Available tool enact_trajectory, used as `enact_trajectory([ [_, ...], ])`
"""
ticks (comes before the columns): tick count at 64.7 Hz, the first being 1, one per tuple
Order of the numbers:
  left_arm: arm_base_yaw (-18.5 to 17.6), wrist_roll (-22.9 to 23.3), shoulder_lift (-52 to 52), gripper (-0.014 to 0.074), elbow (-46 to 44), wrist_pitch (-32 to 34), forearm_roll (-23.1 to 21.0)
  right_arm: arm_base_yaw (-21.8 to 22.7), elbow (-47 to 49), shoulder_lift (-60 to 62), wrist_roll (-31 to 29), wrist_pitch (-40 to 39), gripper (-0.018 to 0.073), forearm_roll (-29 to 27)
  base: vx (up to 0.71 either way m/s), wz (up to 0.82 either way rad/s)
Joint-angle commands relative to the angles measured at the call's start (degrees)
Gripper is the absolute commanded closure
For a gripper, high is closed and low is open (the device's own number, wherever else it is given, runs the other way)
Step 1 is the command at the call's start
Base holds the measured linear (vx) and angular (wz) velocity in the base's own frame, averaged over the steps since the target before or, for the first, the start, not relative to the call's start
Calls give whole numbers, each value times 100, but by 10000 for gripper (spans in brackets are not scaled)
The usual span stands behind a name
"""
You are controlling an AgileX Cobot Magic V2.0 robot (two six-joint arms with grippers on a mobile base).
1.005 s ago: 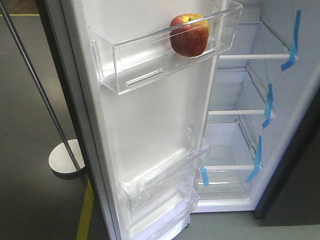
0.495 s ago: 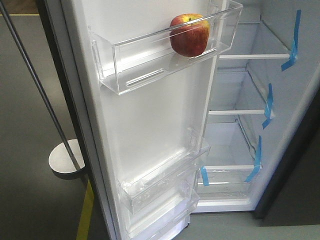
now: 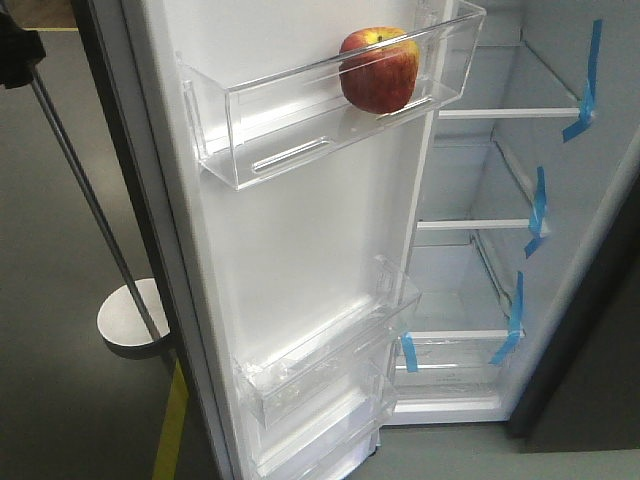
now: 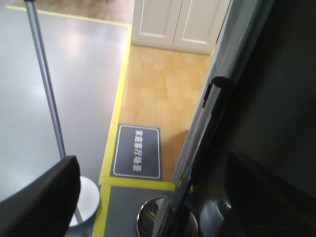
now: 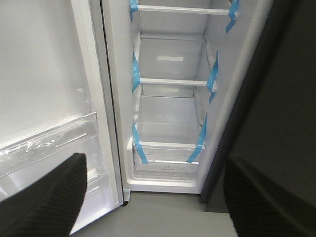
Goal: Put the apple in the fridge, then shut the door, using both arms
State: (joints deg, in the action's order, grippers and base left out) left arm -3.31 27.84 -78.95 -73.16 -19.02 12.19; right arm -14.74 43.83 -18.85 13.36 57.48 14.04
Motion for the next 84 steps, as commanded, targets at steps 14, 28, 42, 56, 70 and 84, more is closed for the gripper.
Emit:
enact_trajectory([
  [14,-126,-74,-1014,31,-1324,-150,-318,50,123,-71,-21,-380,15,135,0,0],
  [28,-577,-828,-1271,31,-1784,-403,-488,50,123,-71,-21,-385,15,135,0,0],
  [42,-1038,-1240,-1280,31,-1815,-540,-599,50,123,-71,-21,-385,15,135,0,0],
  [56,-1761,-1859,-1280,31,-1815,-740,-1098,50,123,-71,-21,-378,15,135,0,0],
  [70,-2588,-2462,-1280,31,-1815,-177,-2149,50,123,-71,-21,-378,15,135,0,0],
  [84,-3329,-2784,-1294,31,-1815,553,-2536,50,123,-71,-21,-378,15,135,0,0],
])
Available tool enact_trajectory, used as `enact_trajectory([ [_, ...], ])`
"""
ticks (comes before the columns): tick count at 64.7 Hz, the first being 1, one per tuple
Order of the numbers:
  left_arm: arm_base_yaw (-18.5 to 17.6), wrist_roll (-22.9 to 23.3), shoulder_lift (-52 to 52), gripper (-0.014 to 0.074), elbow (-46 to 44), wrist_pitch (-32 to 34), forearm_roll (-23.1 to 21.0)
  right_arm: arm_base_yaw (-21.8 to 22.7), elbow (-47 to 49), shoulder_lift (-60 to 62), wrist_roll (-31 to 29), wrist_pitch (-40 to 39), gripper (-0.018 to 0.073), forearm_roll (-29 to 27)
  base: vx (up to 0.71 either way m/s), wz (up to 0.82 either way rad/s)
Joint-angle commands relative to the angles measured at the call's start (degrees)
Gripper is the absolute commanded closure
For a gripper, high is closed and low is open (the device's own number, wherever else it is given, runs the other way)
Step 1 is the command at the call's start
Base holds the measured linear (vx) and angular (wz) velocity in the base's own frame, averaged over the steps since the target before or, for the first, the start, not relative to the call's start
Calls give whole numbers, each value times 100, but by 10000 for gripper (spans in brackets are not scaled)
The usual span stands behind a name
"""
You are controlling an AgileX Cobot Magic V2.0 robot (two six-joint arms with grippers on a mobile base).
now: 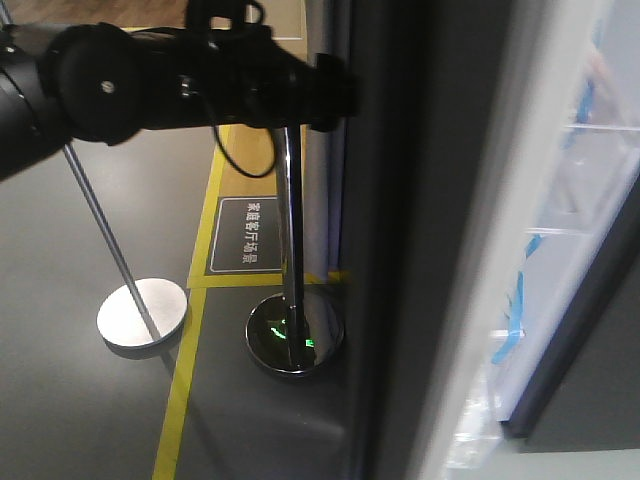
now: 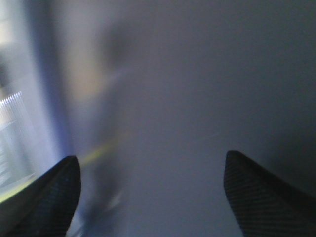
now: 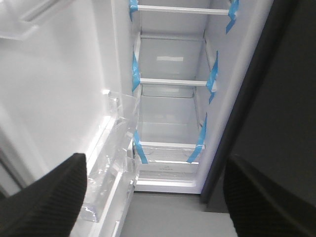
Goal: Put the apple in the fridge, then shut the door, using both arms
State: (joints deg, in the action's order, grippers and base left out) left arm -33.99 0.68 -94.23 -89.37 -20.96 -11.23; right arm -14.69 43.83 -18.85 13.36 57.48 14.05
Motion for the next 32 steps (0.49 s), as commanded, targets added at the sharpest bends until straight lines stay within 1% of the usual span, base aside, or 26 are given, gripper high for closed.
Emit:
enact_trajectory([
  [1,-302,-68,227,31,-193,799,-194,45,123,-71,-21,-378,15,134,0,0],
  [8,-581,-68,77,31,-372,888,-189,45,123,-71,-21,-378,15,134,0,0],
  [15,-756,-68,-86,31,-618,849,-189,45,123,-71,-21,-378,15,134,0,0],
  [19,-813,-68,-159,31,-735,843,-189,45,123,-71,-21,-378,15,134,0,0],
  [22,-816,-68,-196,31,-791,855,-201,45,123,-71,-21,-378,15,134,0,0],
  [25,-816,25,-197,31,-798,897,-230,45,123,-71,-21,-378,15,134,0,0],
  [32,-809,25,-197,31,-798,874,-226,45,123,-71,-21,-378,15,134,0,0],
])
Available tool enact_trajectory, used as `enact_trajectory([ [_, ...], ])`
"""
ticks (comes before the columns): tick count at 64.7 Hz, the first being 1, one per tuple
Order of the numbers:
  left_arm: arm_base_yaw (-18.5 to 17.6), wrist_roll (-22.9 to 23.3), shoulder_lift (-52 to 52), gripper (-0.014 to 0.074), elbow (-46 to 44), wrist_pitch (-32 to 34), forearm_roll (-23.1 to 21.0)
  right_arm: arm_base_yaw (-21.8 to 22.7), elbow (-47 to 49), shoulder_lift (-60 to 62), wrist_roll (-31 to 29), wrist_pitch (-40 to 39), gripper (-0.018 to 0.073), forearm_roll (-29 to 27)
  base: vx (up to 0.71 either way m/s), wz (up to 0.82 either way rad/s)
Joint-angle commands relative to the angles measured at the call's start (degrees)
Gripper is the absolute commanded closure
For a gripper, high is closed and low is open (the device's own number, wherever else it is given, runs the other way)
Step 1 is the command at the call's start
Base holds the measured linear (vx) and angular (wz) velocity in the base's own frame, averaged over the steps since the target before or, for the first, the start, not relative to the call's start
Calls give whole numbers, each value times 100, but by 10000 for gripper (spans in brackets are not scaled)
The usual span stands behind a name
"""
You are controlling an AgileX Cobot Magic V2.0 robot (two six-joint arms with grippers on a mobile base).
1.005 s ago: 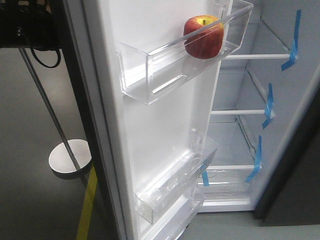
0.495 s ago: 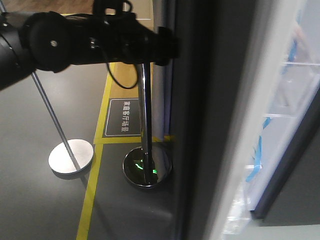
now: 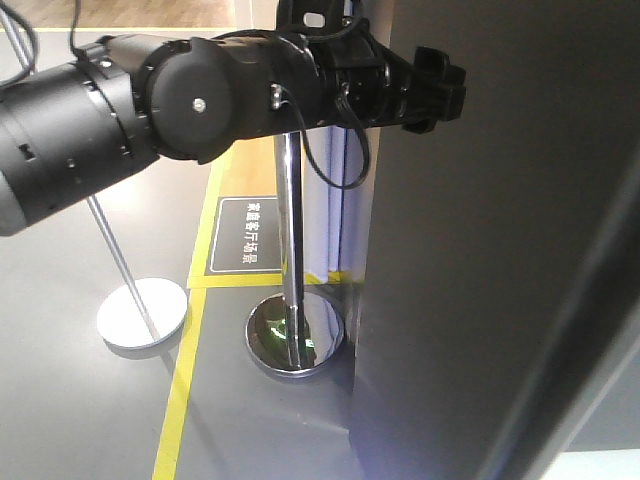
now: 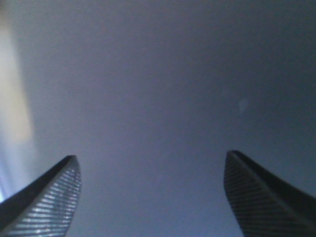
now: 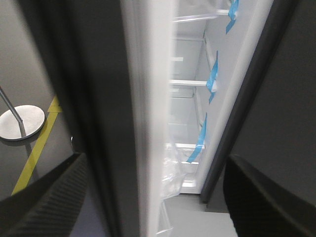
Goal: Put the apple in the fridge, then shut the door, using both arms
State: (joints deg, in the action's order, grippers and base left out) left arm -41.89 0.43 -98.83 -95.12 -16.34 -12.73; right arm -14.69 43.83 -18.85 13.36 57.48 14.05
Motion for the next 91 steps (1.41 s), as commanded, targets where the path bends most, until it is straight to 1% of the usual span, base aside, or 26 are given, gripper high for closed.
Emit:
enact_trajectory([
  [1,-14,50,270,31,-223,395,-69,45,123,-71,-21,-378,15,134,0,0],
  [9,77,35,363,31,-223,149,115,45,123,-71,-21,-384,15,134,0,0],
  [16,268,48,600,31,-205,-284,283,45,123,-71,-21,-379,15,134,0,0],
  [24,694,194,898,31,-205,-741,275,45,123,-71,-21,-379,15,134,0,0],
  [26,749,212,942,31,-199,-824,275,45,123,-71,-21,-379,15,134,0,0],
  [29,970,240,1060,31,-199,-1037,289,45,123,-71,-21,-379,15,134,0,0],
  [39,1459,240,1399,31,-199,-1705,534,45,123,-71,-21,-379,15,134,0,0],
  [43,1592,240,1529,31,-192,-1904,622,45,123,-71,-21,-379,15,134,0,0],
  [49,1717,240,1671,31,-188,-2171,633,45,123,-71,-21,-379,15,134,0,0],
  [55,1732,240,1726,31,-188,-2308,742,45,123,-71,-21,-379,15,134,0,0],
  [63,1732,240,1725,31,-188,-2540,992,45,123,-71,-21,-379,15,134,0,0],
  [67,1732,240,1725,31,-188,-2741,1273,45,123,-71,-21,-379,15,134,0,0],
  [71,1732,401,1725,31,-188,-2913,1578,45,123,-71,-21,-379,15,134,0,0],
  [76,1736,1109,1725,31,-188,-3139,2170,45,123,-71,-21,-379,15,134,0,0],
  [82,1736,1761,1725,31,-188,-3275,2698,45,123,-71,-21,-379,15,134,0,0],
  [87,1736,1946,1718,31,-188,-3351,2992,45,123,-71,-21,-379,15,134,0,0],
  [91,1736,1947,1710,31,-188,-3405,3132,45,123,-71,-21,-379,15,134,0,0],
])
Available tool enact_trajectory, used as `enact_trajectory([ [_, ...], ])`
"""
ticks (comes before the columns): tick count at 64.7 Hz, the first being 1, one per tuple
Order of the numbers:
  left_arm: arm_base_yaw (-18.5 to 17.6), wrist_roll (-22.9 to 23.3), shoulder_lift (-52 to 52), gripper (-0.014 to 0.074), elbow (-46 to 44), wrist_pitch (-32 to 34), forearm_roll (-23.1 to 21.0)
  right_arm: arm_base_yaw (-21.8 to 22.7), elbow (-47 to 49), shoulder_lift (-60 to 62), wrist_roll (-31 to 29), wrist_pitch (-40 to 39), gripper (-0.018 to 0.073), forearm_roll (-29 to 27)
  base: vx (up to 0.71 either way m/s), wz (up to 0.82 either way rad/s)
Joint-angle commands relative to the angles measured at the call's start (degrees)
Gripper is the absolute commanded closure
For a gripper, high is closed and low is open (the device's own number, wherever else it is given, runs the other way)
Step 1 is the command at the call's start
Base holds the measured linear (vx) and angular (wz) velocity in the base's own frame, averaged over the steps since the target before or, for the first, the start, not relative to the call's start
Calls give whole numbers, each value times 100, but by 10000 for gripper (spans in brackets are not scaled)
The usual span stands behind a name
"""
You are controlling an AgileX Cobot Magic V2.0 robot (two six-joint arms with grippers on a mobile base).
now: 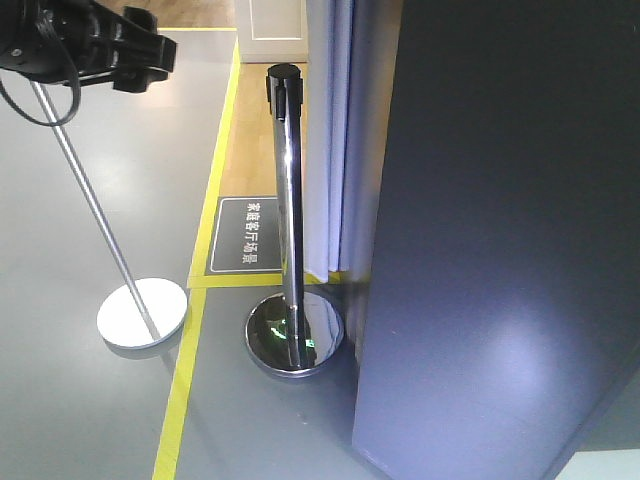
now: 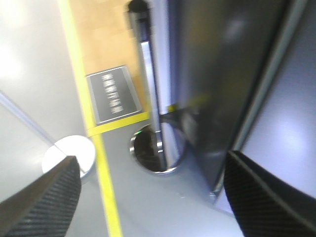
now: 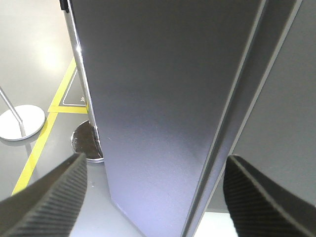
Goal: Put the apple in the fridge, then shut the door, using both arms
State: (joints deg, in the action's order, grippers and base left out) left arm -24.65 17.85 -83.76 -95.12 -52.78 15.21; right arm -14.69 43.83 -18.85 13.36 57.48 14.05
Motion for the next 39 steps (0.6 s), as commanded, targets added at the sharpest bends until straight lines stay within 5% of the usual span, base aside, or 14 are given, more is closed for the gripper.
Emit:
enact_trajectory([
  [1,12,205,203,31,-188,225,355,45,123,-71,-21,-379,15,134,0,0],
  [39,12,205,188,31,-188,145,372,45,123,-71,17,-280,15,31,0,0],
])
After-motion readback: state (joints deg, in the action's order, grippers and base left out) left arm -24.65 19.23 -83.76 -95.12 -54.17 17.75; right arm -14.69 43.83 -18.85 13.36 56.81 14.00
